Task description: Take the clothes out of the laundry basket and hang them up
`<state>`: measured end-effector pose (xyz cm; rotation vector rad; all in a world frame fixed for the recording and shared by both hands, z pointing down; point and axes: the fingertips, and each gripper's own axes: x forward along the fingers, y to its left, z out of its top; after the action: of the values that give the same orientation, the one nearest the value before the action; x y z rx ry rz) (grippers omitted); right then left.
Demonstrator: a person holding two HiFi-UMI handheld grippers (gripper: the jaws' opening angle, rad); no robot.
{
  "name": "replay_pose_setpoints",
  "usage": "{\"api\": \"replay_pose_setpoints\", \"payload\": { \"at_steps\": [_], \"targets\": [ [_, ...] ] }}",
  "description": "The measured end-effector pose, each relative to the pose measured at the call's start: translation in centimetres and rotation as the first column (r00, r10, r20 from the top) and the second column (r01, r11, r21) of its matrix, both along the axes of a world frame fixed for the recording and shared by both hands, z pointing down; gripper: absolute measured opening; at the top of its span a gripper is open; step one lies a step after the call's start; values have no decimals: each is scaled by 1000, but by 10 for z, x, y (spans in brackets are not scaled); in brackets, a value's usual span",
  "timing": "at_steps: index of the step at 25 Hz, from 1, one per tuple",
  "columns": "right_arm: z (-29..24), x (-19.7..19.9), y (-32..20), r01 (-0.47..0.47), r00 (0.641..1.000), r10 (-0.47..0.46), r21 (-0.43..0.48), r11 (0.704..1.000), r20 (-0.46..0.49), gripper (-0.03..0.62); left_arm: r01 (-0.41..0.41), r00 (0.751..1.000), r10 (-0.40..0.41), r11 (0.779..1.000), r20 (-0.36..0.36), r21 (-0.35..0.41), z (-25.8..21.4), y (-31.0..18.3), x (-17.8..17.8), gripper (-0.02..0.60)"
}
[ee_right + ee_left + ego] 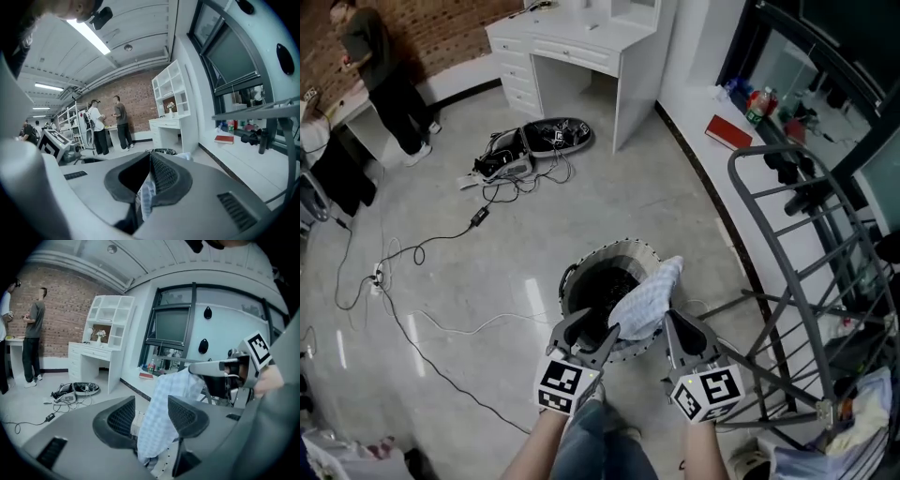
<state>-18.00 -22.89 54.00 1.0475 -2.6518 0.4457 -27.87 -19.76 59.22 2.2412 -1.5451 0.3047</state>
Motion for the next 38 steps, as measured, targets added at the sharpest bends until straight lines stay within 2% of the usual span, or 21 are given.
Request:
{"api": "replay_pose_setpoints", "payload": {
  "at_steps": [5, 11, 17, 22, 23, 30, 34, 38],
  "targets": [
    [-71, 20, -5, -30, 999, 28, 83, 996, 25, 12, -122, 993, 122, 992, 0, 16, -24, -3, 44, 260],
    [-144, 52, 3, -66, 996, 55, 158, 985, 72, 12, -257, 965, 257, 966, 42, -17, -19, -7, 95, 283],
    [-179, 87, 15, -124, 989, 106, 198, 972, 98, 12, -338, 937, 338, 941, 84, -12, -27, -12, 139, 283],
    [-184, 117, 28, -183, 981, 165, 204, 962, 104, 12, -369, 921, 367, 929, 131, -6, -31, -6, 163, 69],
    [-186, 123, 31, -198, 978, 179, 204, 959, 108, 12, -378, 917, 375, 926, 136, -6, -34, -5, 168, 50],
    [-194, 163, 58, -300, 951, 274, 212, 930, 143, 12, -430, 895, 427, 903, 126, -5, -54, 12, 191, 37],
    [-202, 192, 77, -361, 930, 332, 220, 906, 158, 12, -432, 896, 428, 902, 117, 8, -73, 20, 201, 35],
    [-208, 225, 96, -427, 902, 397, 223, 876, 170, 12, -431, 899, 424, 901, 108, 52, -102, 23, 213, 35]
  ]
}}
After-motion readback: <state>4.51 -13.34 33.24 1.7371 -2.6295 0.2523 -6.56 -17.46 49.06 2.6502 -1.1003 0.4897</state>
